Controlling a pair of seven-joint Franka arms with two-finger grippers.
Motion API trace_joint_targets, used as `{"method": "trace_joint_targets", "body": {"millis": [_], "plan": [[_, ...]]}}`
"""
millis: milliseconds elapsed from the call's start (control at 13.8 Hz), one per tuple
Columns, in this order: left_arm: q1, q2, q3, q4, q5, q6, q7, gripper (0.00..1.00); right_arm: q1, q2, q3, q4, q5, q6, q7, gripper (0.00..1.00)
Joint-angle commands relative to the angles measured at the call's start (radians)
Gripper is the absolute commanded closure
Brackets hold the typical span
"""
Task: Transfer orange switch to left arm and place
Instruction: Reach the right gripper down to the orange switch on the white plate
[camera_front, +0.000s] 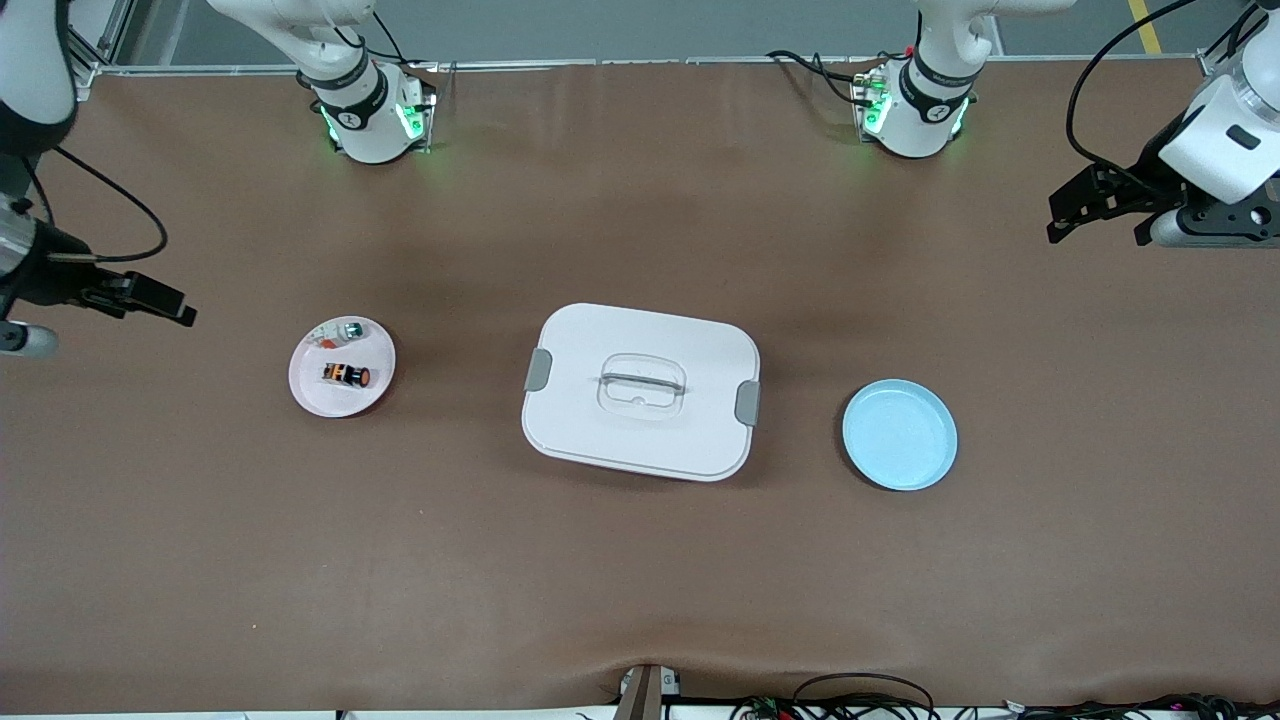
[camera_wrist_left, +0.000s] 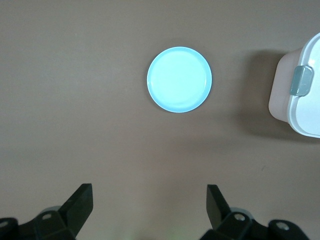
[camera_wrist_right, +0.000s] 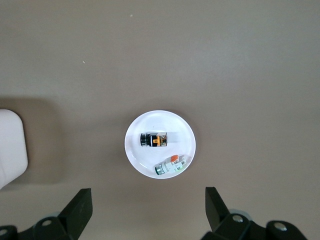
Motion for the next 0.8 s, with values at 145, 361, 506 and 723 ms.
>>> {"method": "trace_joint_targets", "body": {"millis": [145, 361, 506, 723], "plan": [[-0.006, 0.007, -0.001, 0.025, 0.023, -0.017, 0.006, 0.0, -0.004, -0.09, 0.008, -0.253, 0.022, 0.193, 0.022, 0.0], [-0.008, 0.007, -0.001, 0.027, 0.023, -0.017, 0.005, 0.0, 0.022, -0.087, 0.008, -0.331, 0.024, 0.27, 0.062, 0.0], [-0.008, 0.007, -0.001, 0.028, 0.023, -0.017, 0.003, 0.0, 0.034, -0.082, 0.008, -0.372, 0.024, 0.319, 0.063, 0.0], [-0.008, 0.007, -0.001, 0.028, 0.023, -0.017, 0.003, 0.0, 0.046, -0.035, 0.008, -0.411, 0.024, 0.418, 0.062, 0.0]]}}
